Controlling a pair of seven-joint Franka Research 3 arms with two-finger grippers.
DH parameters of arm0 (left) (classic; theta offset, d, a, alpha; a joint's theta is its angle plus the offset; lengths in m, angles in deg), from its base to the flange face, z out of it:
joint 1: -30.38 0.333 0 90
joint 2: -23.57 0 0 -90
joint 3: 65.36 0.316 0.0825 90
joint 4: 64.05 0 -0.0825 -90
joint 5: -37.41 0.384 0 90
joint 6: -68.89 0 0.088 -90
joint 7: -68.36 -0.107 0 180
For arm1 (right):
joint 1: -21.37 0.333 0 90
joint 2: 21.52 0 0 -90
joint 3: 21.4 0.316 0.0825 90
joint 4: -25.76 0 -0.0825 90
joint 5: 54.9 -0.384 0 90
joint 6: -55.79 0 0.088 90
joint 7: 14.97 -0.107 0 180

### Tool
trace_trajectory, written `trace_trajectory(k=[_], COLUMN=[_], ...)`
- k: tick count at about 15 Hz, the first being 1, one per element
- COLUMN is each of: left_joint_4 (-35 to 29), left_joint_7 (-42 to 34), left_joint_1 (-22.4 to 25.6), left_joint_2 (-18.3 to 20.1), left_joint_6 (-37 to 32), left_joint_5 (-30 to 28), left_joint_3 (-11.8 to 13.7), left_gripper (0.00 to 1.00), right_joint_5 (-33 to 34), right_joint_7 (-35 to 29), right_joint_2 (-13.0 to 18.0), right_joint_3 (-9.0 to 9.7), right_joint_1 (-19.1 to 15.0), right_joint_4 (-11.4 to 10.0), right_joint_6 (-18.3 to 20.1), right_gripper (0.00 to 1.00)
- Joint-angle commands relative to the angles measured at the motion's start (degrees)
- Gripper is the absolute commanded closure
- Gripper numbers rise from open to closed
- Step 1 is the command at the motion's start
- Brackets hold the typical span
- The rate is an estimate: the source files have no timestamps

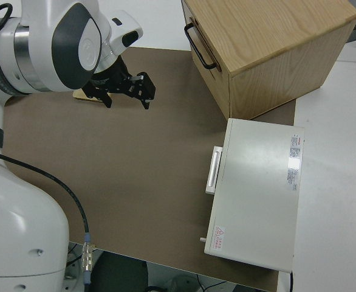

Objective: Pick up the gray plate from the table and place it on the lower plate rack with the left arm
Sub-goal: 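Lower the gray plate upright into the wooden rack slot with the left gripper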

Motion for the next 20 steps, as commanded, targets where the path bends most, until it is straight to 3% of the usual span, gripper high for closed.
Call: trace_trajectory(k=[1, 15, 20], left_joint_4=[-4.3, -8.7, -9.5], left_joint_7=[10.3, 26.9, 29.2], left_joint_1=[-1.2, -1.7, -1.6], left_joint_2=[-0.8, -6.0, -7.1], left_joint_6=[-1.3, -1.0, -0.5], left_joint_5=[8.0, 10.1, 10.1], left_joint_3=[-1.8, -4.5, -4.7], left_gripper=[1.00, 1.00, 1.00], right_joint_5=[-0.4, -0.4, -0.4], right_joint_7=[0.0, 0.0, 0.0], right_joint_2=[0.1, 0.1, 0.1], right_joint_3=[0.29, 0.38, 0.38], right_joint_1=[-0.4, -0.4, -0.4], right_joint_4=[0.3, 0.3, 0.3], right_joint_6=[0.8, 0.8, 0.8], right_gripper=[0.011, 0.013, 0.011])
